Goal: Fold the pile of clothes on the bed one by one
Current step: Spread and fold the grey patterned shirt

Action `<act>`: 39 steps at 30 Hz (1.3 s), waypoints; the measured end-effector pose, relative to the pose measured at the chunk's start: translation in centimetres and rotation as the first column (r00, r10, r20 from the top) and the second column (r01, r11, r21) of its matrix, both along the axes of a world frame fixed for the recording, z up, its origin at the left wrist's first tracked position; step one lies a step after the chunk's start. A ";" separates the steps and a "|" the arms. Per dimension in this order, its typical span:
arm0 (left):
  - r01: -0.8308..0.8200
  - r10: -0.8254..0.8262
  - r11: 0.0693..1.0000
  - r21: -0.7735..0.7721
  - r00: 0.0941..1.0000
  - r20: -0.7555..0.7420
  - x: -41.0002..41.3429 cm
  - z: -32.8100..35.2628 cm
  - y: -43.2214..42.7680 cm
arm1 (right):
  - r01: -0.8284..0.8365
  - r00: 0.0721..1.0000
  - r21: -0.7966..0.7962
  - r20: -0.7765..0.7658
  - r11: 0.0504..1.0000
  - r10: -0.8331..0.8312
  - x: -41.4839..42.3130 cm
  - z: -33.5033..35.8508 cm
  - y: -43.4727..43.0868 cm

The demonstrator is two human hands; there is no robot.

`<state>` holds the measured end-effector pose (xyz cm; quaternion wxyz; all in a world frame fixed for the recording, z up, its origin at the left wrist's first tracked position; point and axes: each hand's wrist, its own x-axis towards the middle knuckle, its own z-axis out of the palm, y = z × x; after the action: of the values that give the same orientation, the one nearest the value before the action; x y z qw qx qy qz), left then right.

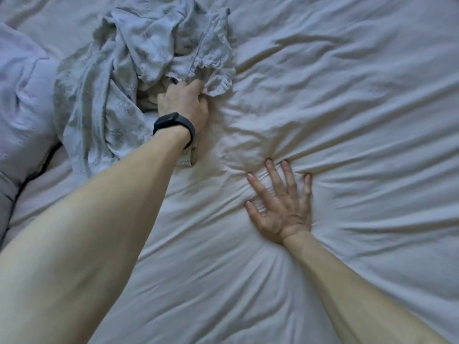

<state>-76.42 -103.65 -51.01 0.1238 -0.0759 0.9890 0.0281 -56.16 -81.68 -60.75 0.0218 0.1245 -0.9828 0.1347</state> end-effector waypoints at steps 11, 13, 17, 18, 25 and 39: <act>-0.047 0.017 0.981 0.187 0.988 0.156 17.7 8.5 -0.7 | -0.103 0.782 0.181 0.623 0.978 -0.033 -2.9 6.6 -0.6; -0.096 0.050 0.960 0.264 0.983 0.175 21.8 11.5 -1.3 | -0.107 0.605 0.082 0.796 0.991 0.000 -3.9 12.7 -1.5; -0.248 0.200 0.822 0.512 0.968 0.148 29.3 17.9 -3.3 | 0.386 0.473 -0.233 0.881 0.893 0.026 2.2 23.0 -3.2; -0.263 0.228 0.783 0.563 0.965 0.133 31.1 19.7 -3.7 | 0.524 0.429 -0.255 0.903 0.812 0.007 5.0 25.3 -3.6; -0.269 0.324 0.579 0.770 0.942 0.086 44.8 31.2 -7.8 | 0.955 0.048 -0.149 0.931 0.256 0.361 21.9 39.5 -11.0; -0.196 0.375 0.555 0.808 0.927 -0.033 54.8 50.7 -22.2 | -0.116 0.828 -0.609 0.377 0.784 0.416 22.2 66.1 -22.8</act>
<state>-21.57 -125.83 -0.35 0.0377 -0.1699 0.8541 0.4902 -33.96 -104.49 5.34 -0.2135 0.2163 -0.8416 0.4464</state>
